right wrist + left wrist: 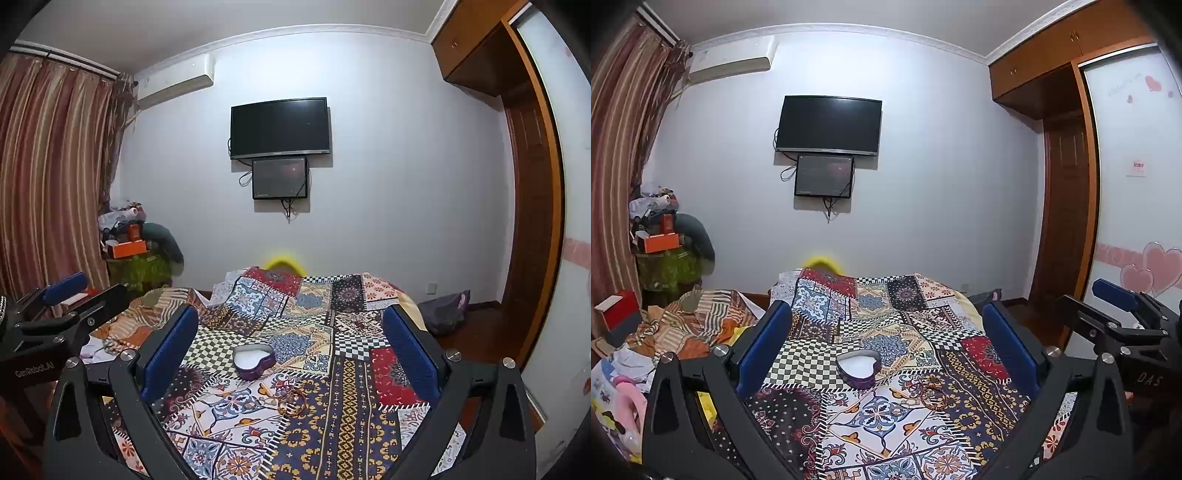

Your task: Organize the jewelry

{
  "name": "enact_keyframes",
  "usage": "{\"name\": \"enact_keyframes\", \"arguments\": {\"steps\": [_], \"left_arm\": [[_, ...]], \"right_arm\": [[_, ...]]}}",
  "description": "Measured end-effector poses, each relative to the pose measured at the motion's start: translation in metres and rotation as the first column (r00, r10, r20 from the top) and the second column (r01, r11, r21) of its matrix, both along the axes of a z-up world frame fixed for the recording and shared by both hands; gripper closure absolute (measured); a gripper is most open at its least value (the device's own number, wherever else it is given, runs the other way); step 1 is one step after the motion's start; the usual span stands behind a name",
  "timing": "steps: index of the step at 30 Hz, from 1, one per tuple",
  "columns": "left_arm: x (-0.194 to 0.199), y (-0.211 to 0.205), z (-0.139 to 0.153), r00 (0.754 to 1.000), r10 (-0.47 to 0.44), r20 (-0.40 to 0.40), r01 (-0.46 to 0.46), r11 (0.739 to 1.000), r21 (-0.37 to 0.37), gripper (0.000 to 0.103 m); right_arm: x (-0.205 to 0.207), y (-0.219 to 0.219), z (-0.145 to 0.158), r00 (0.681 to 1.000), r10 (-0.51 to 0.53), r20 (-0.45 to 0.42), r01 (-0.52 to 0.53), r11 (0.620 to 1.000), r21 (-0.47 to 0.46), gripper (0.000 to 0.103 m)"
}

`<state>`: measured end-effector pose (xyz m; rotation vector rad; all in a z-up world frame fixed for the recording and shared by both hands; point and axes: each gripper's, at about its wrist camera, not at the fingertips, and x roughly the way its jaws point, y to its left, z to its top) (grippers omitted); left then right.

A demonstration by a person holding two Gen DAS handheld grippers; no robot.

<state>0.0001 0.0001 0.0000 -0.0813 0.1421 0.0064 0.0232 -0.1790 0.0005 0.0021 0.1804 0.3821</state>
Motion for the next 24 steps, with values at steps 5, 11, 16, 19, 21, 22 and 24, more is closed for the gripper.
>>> {"name": "enact_keyframes", "arguments": {"steps": [5,11,16,19,21,22,24], "left_arm": [[-0.003,-0.004,-0.002,1.0,-0.002,-0.004,0.002,1.0,-0.003,0.0],[0.001,-0.008,-0.012,1.0,-0.007,-0.016,0.007,1.0,-0.016,0.0],[0.012,-0.008,-0.017,0.999,-0.009,-0.032,0.009,1.0,-0.009,0.0],[0.013,-0.006,-0.017,0.999,-0.012,-0.036,0.011,1.0,-0.014,0.0],[0.013,-0.003,-0.017,0.999,-0.013,-0.039,0.012,1.0,-0.017,0.0],[0.014,-0.002,-0.017,0.999,-0.012,-0.041,0.011,1.0,-0.017,0.0],[0.014,-0.002,-0.018,0.999,-0.012,-0.044,0.011,1.0,-0.016,0.0]], "right_arm": [[0.001,-0.001,-0.002,1.0,0.001,0.0,-0.001,1.0,0.0,0.004],[-0.002,0.001,-0.002,1.0,0.002,0.0,-0.002,1.0,0.001,0.004],[0.001,-0.001,-0.001,1.0,0.002,-0.006,-0.002,1.0,0.004,0.004],[0.0,-0.001,-0.001,1.0,0.003,-0.007,-0.003,1.0,0.004,0.004],[-0.001,-0.004,0.0,1.0,0.002,-0.006,-0.002,1.0,0.004,0.004],[-0.001,-0.005,0.0,1.0,0.001,-0.007,-0.001,1.0,0.004,0.004],[-0.002,-0.003,0.001,1.0,0.001,-0.008,-0.001,1.0,0.005,0.004]]}}
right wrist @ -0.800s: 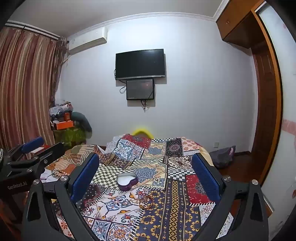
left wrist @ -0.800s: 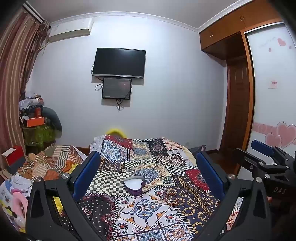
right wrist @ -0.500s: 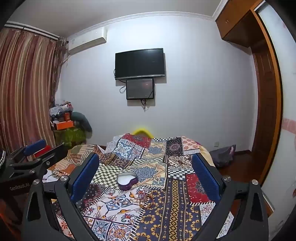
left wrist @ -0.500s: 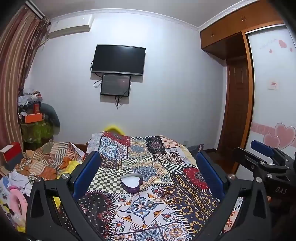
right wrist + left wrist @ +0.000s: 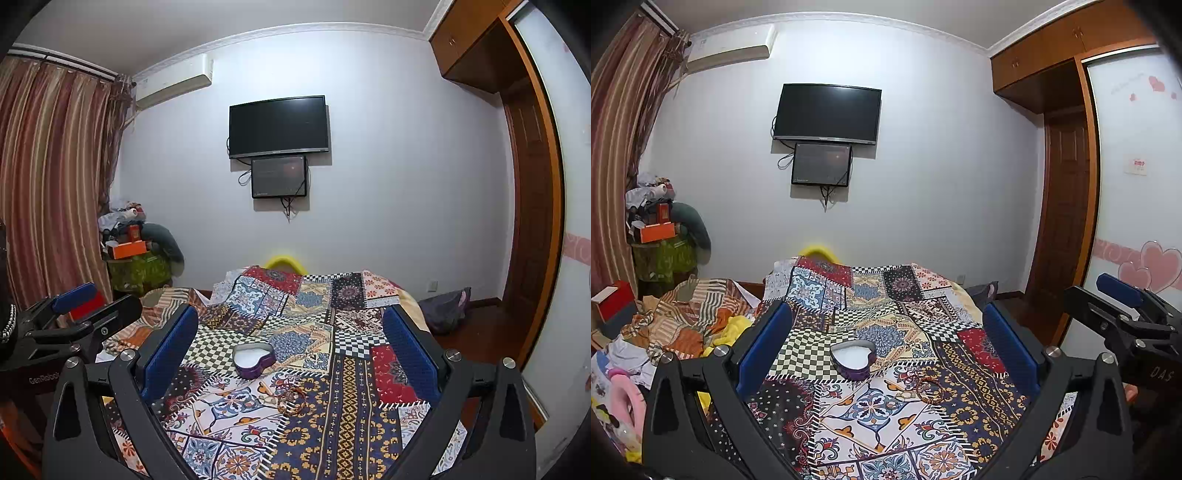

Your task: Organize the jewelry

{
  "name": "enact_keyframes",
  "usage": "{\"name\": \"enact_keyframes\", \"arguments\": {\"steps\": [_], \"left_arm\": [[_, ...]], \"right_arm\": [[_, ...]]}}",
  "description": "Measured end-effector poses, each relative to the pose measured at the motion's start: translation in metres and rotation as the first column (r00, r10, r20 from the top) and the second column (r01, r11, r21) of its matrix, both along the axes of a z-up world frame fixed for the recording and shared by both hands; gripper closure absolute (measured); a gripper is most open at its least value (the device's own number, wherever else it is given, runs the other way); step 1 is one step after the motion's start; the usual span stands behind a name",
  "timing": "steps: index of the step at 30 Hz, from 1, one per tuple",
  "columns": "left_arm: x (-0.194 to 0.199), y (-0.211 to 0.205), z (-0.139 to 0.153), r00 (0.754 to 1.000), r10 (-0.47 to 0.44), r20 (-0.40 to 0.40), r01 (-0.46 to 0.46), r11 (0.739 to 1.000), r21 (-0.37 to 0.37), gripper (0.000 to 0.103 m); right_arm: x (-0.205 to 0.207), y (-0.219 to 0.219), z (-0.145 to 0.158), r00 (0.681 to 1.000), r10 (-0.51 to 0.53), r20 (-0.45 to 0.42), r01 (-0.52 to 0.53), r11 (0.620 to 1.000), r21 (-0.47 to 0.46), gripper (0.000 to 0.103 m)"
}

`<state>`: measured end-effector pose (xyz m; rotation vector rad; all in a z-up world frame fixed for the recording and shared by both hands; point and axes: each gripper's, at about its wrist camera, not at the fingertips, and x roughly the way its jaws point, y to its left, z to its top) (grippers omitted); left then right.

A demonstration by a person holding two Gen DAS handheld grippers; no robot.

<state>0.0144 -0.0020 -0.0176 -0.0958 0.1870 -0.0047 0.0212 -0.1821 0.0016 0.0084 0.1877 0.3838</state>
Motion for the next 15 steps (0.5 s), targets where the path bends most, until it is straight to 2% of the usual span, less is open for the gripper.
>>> {"name": "enact_keyframes", "arguments": {"steps": [15], "left_arm": [[0.0028,-0.0001,-0.0018,1.0,0.001,-0.011,-0.001,1.0,0.004,0.0]], "right_arm": [[0.0073,0.0013,-0.006,1.0,-0.004,-0.016,0.004,1.0,0.003,0.004]]}}
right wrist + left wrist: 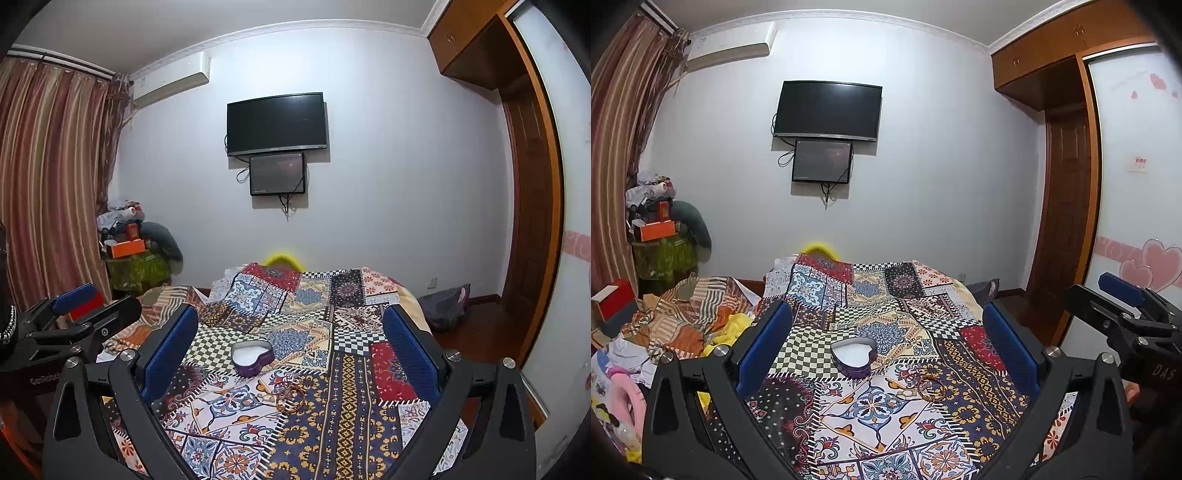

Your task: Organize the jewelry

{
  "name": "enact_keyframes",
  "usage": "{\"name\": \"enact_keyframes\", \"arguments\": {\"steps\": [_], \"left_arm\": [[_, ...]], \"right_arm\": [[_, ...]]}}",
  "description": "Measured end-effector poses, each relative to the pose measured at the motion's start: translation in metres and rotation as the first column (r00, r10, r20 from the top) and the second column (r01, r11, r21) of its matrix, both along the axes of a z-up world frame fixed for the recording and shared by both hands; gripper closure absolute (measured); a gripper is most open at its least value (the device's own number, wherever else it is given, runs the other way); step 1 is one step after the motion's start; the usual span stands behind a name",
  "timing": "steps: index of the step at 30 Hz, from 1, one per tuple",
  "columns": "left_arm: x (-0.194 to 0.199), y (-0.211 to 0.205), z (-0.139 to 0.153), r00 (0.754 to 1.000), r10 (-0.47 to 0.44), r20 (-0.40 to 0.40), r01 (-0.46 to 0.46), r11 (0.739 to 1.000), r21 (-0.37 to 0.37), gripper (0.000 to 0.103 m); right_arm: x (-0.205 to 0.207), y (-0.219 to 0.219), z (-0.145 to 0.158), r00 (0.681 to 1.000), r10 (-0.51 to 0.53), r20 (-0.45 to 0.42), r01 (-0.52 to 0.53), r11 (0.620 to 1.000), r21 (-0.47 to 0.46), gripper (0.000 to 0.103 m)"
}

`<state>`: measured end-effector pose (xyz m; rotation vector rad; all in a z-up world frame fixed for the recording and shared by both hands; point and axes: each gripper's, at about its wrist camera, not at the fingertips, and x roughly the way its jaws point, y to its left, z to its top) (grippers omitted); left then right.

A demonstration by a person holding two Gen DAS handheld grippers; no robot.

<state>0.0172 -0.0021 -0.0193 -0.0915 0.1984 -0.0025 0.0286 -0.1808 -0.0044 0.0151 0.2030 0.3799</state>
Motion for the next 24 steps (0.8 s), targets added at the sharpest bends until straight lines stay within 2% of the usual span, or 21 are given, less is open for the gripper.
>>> {"name": "enact_keyframes", "arguments": {"steps": [24], "left_arm": [[0.002,0.0002,0.0005,1.0,0.0,-0.011,-0.001,1.0,-0.004,0.0]], "right_arm": [[0.0026,-0.0009,-0.0035,1.0,0.0,-0.007,0.0,1.0,0.001,0.004]]}}
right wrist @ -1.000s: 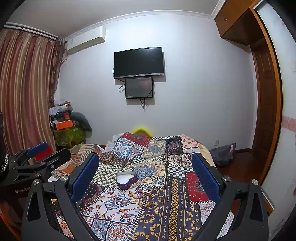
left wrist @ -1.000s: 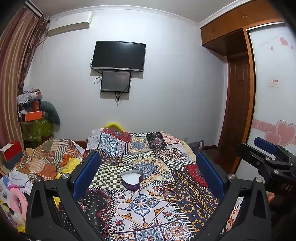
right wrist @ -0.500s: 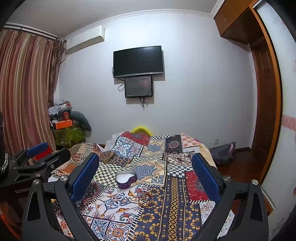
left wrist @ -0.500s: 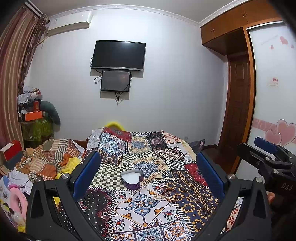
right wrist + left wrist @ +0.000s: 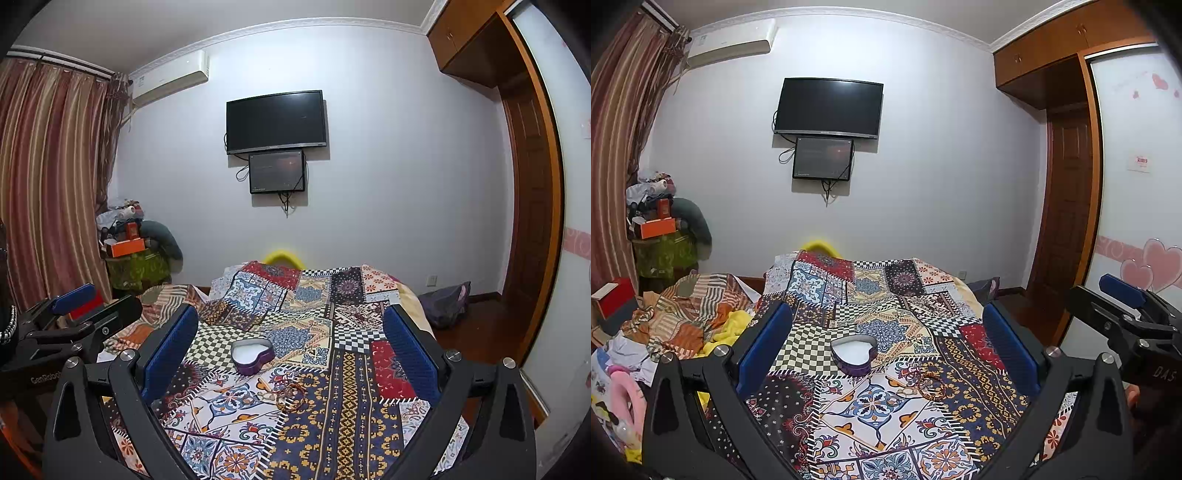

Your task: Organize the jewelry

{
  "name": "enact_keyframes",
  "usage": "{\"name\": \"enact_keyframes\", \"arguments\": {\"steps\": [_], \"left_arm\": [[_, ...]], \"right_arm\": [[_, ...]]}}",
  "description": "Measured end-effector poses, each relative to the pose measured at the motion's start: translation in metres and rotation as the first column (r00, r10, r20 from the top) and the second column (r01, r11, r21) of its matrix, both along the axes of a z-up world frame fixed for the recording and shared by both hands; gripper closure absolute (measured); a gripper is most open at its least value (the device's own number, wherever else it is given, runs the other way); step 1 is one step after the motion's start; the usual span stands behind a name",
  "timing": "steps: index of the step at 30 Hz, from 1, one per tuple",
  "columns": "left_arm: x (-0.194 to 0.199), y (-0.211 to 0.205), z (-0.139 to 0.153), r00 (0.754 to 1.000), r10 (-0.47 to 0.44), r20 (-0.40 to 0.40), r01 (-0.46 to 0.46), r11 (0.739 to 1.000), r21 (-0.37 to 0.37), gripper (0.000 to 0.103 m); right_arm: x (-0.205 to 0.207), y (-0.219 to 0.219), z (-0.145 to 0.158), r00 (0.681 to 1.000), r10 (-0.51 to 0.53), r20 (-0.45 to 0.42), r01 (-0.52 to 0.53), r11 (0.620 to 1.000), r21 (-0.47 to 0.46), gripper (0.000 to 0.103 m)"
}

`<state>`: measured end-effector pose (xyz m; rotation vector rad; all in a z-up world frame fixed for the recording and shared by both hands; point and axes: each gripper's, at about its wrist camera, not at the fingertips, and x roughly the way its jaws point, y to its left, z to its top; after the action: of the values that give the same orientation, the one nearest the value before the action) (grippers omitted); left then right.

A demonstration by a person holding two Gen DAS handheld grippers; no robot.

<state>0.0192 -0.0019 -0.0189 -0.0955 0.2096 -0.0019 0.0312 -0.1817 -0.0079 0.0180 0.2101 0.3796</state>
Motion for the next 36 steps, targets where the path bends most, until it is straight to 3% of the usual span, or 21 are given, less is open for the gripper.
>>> {"name": "enact_keyframes", "arguments": {"steps": [23,29,36], "left_arm": [[0.004,-0.003,0.0,1.0,-0.005,-0.011,0.005,1.0,0.005,0.0],[0.014,-0.003,-0.006,0.999,-0.011,-0.044,0.011,1.0,-0.001,0.0],[0.039,0.0,-0.029,0.993,-0.009,-0.117,0.007,1.0,-0.017,0.0]], "right_arm": [[0.003,-0.001,-0.003,1.0,0.005,-0.007,-0.005,1.0,-0.002,0.004],[0.013,-0.001,-0.012,0.999,0.001,-0.041,-0.002,1.0,-0.017,0.004],[0.04,-0.003,-0.042,0.991,-0.031,-0.133,0.024,0.998,-0.057,0.004]]}}
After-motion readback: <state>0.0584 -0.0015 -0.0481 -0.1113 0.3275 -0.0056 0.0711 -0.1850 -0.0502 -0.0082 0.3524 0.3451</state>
